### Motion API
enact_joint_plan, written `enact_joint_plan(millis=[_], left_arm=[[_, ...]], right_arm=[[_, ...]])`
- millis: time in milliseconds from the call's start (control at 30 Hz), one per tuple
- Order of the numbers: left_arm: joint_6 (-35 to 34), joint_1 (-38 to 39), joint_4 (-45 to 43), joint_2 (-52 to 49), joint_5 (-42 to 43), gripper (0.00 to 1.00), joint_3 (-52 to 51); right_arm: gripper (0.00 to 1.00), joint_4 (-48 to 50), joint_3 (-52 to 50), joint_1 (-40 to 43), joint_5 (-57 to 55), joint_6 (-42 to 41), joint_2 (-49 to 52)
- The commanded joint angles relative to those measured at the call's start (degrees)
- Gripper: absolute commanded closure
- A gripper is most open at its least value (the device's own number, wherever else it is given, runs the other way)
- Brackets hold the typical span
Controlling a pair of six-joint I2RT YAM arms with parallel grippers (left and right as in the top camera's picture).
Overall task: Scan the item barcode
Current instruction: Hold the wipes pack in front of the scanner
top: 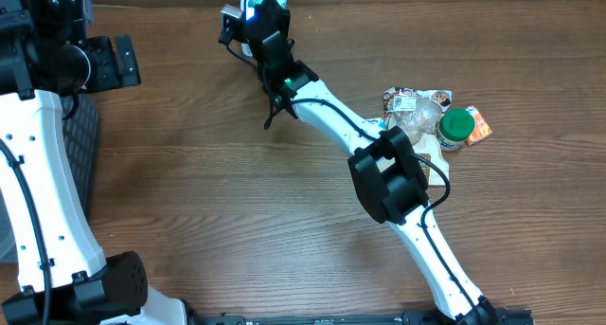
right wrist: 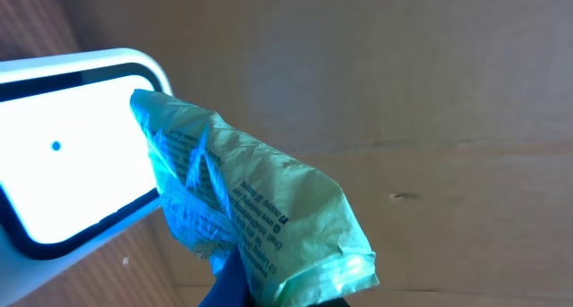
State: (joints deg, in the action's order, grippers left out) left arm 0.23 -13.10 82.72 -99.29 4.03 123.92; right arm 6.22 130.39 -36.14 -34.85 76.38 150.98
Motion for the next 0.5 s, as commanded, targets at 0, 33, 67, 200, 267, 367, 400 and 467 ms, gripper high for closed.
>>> enact_joint_plan(millis=[0,33,67,200,267,367,400,467], left_arm=[[1.1,0.4,-0.2,0.3,-0.2,0.01,1.0],[1.1,0.4,-0.2,0.3,-0.2,0.00,1.0],[1.1,0.4,-0.2,0.3,-0.2,0.00,1.0],[1.1,0.4,-0.2,0.3,-0.2,0.00,1.0],[1.1,0.4,-0.2,0.3,-0.2,0.00,1.0],[1.1,0.4,-0.2,0.3,-0.2,0.01,1.0],[1.1,0.4,-0.2,0.3,-0.2,0.00,1.0],[1.1,0.4,-0.2,0.3,-0.2,0.01,1.0]], right_arm=[[0.96,2.1,1.6,0.2,-1.1,2.1,-1.0],[0.96,2.1,1.6,0.2,-1.2,2.1,-1.0],[0.96,2.1,1.6,0.2,-1.2,2.1,-1.0],[0.96,2.1,1.6,0.2,-1.5,2.1,-1.0],[0.96,2.1,1.6,0.2,-1.5,2.1,-1.0],[0.96,2.2,1.6,0.2,-1.5,2.1,-1.1],[0.96,2.4,1.6,0.2,-1.5,2.1,-1.1],[0.96,2.8,1.6,0.2,-1.5,2.1,-1.1]])
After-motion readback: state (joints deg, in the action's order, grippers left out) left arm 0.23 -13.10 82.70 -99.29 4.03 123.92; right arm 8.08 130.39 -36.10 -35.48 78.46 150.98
